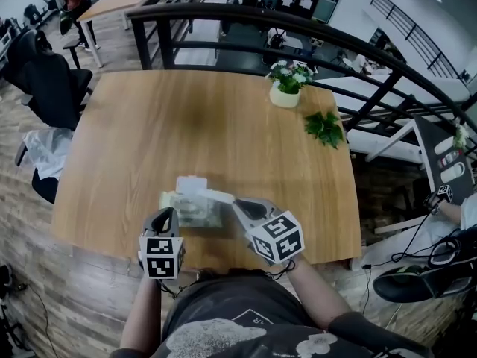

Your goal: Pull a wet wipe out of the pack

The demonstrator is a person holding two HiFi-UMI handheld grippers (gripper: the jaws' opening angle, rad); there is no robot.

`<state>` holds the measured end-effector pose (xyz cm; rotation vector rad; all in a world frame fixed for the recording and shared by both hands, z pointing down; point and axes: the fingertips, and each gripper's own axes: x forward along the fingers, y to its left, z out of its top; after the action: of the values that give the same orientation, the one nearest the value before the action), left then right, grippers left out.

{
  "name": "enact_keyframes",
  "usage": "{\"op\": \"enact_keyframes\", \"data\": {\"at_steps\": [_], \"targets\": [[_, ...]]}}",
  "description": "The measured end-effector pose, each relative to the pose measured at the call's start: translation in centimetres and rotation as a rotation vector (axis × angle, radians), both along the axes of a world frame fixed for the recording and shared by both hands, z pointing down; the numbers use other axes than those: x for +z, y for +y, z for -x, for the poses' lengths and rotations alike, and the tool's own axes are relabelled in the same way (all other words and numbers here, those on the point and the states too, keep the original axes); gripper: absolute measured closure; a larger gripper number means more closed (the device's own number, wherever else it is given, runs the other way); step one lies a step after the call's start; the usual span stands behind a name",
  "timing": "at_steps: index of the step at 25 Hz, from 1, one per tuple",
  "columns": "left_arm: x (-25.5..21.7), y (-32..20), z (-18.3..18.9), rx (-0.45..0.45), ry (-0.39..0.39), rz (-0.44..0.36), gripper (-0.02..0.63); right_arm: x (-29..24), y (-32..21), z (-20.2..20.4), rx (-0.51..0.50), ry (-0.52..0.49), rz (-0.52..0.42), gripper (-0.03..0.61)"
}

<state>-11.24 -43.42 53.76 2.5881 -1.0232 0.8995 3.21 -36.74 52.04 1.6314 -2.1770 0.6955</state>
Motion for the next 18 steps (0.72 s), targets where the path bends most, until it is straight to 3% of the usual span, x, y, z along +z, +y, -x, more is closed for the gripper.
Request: {"op": "enact_keyframes", "data": {"at_steps": [18], "targets": [[-4.4, 0.9, 0.5, 0.017, 0.118, -0.034, 0.597, -3.4, 0.8, -1.1, 0.112, 0.002, -0.095, 0.543]]}}
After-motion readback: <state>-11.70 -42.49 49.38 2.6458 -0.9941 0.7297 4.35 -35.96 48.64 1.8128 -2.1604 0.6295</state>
